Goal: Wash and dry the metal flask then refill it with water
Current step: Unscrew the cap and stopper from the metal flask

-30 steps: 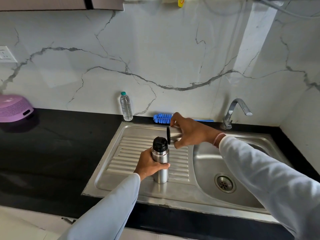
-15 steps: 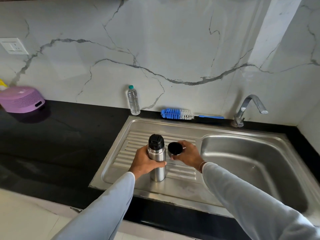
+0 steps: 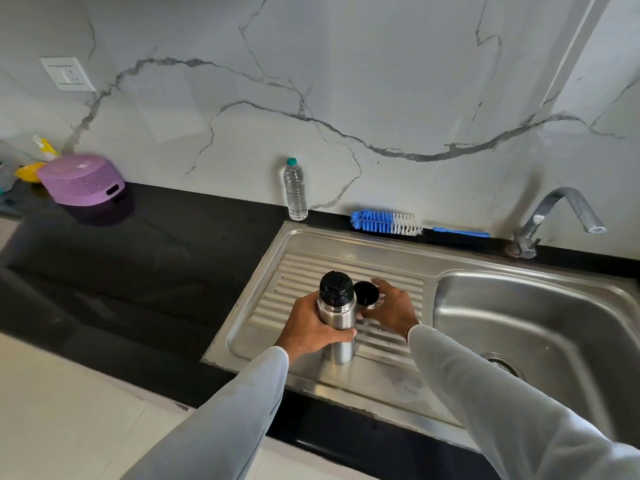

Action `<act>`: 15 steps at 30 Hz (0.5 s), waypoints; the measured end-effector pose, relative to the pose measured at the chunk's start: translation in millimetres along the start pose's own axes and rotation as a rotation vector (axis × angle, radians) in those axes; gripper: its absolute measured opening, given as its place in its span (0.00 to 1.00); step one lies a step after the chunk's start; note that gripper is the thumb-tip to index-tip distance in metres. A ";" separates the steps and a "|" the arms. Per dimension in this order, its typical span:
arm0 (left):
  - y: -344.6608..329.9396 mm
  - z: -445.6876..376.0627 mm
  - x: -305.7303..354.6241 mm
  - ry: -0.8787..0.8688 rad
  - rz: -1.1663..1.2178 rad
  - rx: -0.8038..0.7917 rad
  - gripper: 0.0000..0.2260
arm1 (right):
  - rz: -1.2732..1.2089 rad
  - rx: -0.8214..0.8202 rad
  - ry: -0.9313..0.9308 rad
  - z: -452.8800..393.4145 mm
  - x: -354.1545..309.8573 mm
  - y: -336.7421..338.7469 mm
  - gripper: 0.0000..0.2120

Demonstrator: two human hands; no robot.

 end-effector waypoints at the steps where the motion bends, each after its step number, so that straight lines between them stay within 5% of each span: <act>1: -0.1 1.1 -0.1 -0.009 -0.006 -0.001 0.22 | 0.013 -0.022 0.007 1.6 -1.1 4.2 0.47; 4: 0.6 2.3 -1.1 -0.011 -0.007 -0.003 0.21 | 0.052 -0.021 0.023 5.4 -14.3 21.6 0.46; 8: 1.8 2.7 0.2 0.006 -0.005 -0.021 0.23 | -0.009 0.079 0.164 23.6 -77.3 72.0 0.24; 12: 1.3 5.0 1.8 0.011 -0.007 -0.032 0.23 | 0.118 -0.005 0.421 65.5 -159.3 113.4 0.30; 15: 2.5 7.2 5.4 0.002 0.000 -0.049 0.21 | 0.511 -0.069 0.518 92.3 -191.8 116.8 0.38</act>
Point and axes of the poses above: each hand's wrist, its own z-axis away from the middle knuckle, its own y-axis out of the back of the hand, x = y × z, the point moved 1 cm from there along -z, towards the middle knuckle, and after that the axes turned 4 degrees about x, right-handed, at the moved point
